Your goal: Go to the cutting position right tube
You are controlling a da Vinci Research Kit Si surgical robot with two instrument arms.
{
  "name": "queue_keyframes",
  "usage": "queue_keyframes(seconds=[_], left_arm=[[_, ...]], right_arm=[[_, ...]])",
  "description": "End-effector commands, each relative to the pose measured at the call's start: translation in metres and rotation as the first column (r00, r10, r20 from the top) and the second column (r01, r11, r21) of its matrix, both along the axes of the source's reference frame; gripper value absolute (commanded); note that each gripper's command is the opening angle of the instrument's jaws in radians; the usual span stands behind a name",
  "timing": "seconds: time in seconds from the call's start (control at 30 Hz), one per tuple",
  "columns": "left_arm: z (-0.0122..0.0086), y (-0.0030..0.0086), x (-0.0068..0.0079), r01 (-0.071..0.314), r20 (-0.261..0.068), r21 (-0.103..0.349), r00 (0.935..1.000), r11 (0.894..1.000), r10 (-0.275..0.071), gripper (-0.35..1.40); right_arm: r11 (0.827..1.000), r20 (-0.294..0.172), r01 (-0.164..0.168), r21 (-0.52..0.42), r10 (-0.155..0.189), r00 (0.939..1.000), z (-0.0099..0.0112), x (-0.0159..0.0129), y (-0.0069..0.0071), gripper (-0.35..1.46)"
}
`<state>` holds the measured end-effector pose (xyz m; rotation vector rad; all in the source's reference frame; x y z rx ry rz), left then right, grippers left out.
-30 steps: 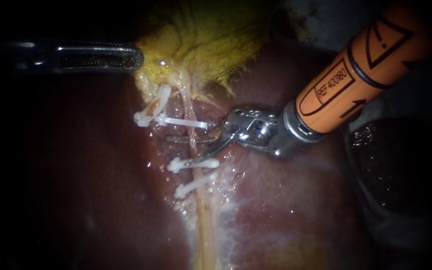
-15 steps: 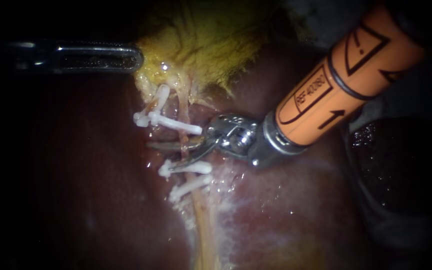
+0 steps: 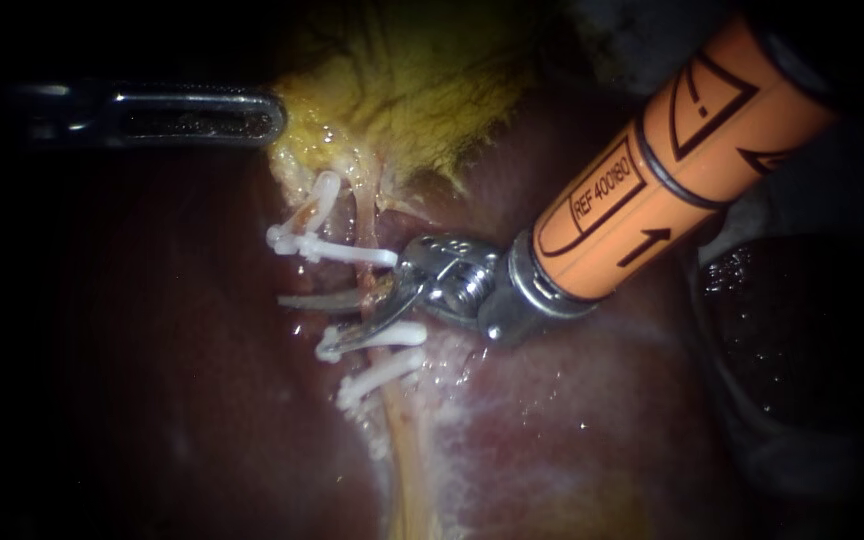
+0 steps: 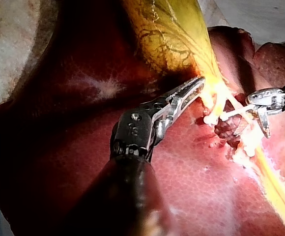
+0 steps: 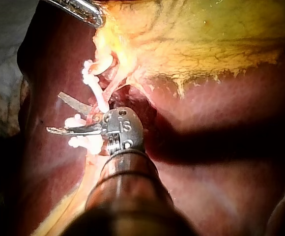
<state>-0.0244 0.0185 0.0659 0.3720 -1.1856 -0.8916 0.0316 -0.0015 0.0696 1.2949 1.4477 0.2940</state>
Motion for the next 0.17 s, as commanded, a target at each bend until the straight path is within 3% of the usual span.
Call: queue_keyframes(seconds=[0.03,0.17], left_arm=[[0.0000,0.0000,0.0000,0.000,0.000,0.000,1.0000,1.000,0.000,-0.35],[0.0000,0.0000,0.0000,0.000,0.000,0.000,1.0000,1.000,0.000,-0.35]], right_arm=[[1.000,0.001,-0.001,0.000,0.001,1.0000,0.0001,-0.0001,0.0001,1.03],[1.000,0.000,0.002,0.000,-0.002,1.0000,0.0002,-0.0001,0.0001,1.03]])
